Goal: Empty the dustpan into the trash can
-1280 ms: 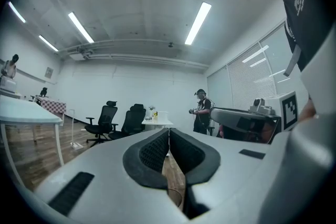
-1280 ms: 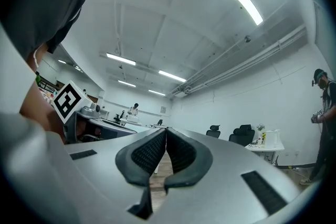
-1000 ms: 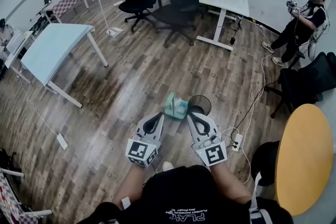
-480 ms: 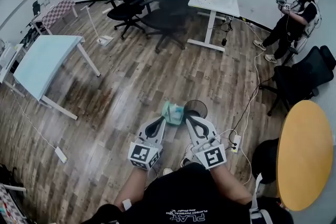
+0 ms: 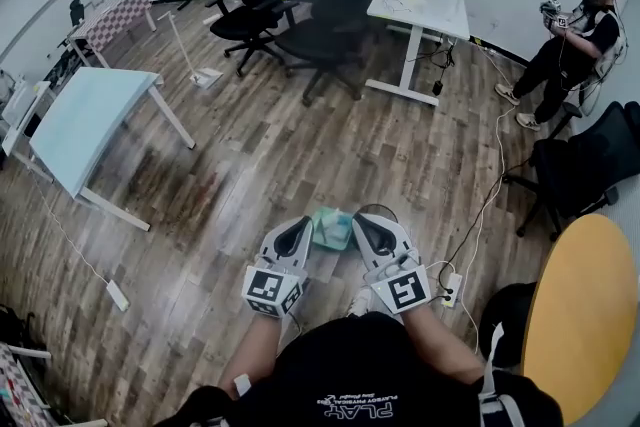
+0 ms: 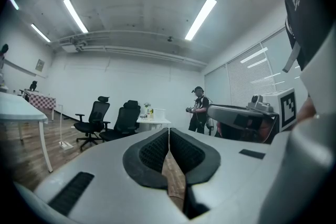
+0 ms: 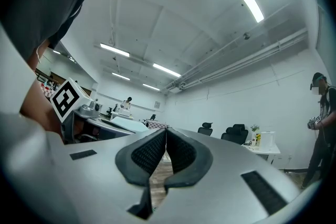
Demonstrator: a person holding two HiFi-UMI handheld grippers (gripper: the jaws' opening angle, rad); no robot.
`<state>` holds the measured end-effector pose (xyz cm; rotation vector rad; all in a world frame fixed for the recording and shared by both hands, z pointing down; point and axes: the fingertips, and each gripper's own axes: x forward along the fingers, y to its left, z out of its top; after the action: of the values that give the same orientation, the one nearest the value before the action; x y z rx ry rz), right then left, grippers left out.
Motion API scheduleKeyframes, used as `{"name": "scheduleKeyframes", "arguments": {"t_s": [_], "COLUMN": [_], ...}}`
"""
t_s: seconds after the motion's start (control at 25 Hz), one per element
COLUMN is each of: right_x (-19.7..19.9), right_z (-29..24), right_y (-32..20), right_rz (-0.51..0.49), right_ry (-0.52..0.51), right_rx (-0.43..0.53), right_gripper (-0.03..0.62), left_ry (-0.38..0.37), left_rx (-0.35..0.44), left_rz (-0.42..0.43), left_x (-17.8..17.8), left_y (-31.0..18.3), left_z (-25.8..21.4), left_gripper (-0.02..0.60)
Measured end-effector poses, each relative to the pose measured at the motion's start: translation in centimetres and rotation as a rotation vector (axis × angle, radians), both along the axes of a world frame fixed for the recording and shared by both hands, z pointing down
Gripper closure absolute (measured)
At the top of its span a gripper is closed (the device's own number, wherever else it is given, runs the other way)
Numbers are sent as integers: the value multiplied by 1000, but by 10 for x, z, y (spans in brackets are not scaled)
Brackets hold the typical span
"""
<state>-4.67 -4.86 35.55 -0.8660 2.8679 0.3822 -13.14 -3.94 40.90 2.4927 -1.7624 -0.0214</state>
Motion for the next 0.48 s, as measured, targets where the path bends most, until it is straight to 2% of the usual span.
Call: {"name": "scheduleKeyframes", "arguments": {"t_s": [0.48], "right_x": [6], "right_z": [24], "right_y": [-105], "right_rz": [-33], "right_ry": [-29], "right_rx": [-100], "right_gripper": [569], "left_ry": [-8], "left_rx": [-110], "left_rz": [-63], "left_x": [-3], "left_y": [-94], "left_z": [32], "left_gripper": [557]}}
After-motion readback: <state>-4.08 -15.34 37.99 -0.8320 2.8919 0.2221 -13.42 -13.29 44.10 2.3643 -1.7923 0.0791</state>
